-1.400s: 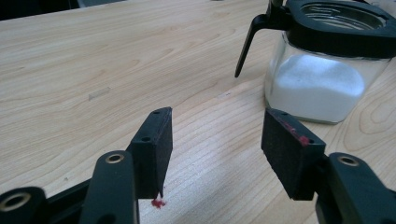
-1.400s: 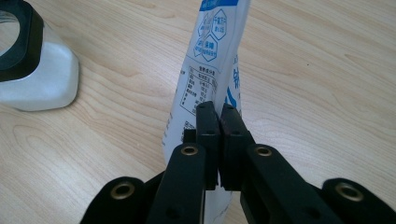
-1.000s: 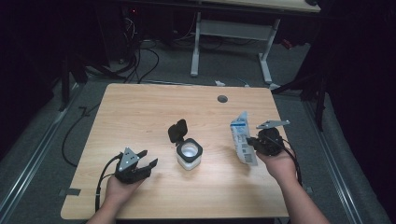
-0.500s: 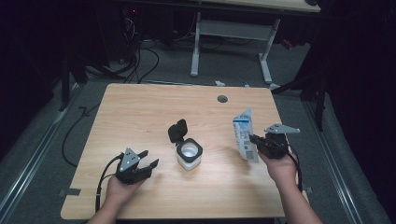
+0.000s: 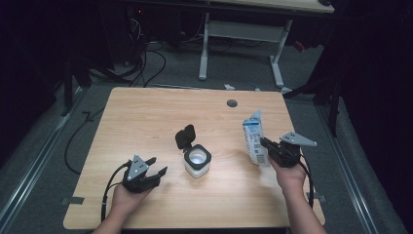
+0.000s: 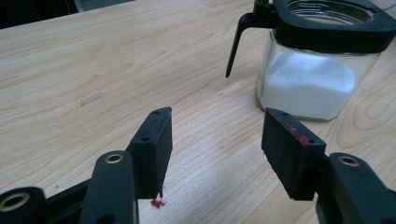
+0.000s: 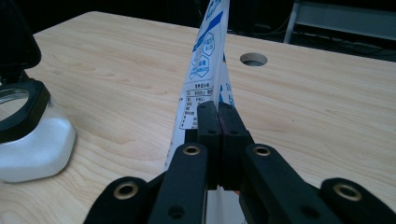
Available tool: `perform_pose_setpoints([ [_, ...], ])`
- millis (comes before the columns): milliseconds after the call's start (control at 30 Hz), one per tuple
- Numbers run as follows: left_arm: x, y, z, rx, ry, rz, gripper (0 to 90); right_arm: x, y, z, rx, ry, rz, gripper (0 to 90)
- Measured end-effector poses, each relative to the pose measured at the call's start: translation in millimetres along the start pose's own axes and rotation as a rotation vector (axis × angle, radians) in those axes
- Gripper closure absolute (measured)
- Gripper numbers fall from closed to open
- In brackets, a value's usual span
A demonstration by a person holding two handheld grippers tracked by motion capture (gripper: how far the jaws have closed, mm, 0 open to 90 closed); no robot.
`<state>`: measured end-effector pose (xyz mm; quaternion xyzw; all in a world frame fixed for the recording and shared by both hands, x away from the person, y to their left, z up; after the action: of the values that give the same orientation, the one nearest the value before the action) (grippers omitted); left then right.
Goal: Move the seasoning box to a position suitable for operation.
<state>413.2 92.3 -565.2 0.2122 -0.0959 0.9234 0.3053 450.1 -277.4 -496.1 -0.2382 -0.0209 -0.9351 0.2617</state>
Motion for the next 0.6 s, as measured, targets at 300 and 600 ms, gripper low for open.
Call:
perform_pose_setpoints([
  [300, -0.1, -1.4, -1.7, 0.008, -0.004, 0.012, 43.5, -15.1, 1.7, 4.0, 0.008, 0.031, 0.015, 90.0],
  [600, -0.3, -2.0, -3.2, 0.008, -0.005, 0.009, 43.6, -36.7, 9.3, 12.6, -0.003, 0.041, -0.001, 90.0],
])
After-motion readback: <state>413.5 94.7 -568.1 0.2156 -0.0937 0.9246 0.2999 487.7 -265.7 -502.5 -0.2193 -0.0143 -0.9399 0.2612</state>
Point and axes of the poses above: each handheld gripper's, and its own axes: x roughly backward along the jaws, z roughly out of its top, y roughly to its right, the point moved 10 cm from there along -x, roughly forward along the jaws, and after that the axes turned 5 degrees about z, right-handed, at the moved point
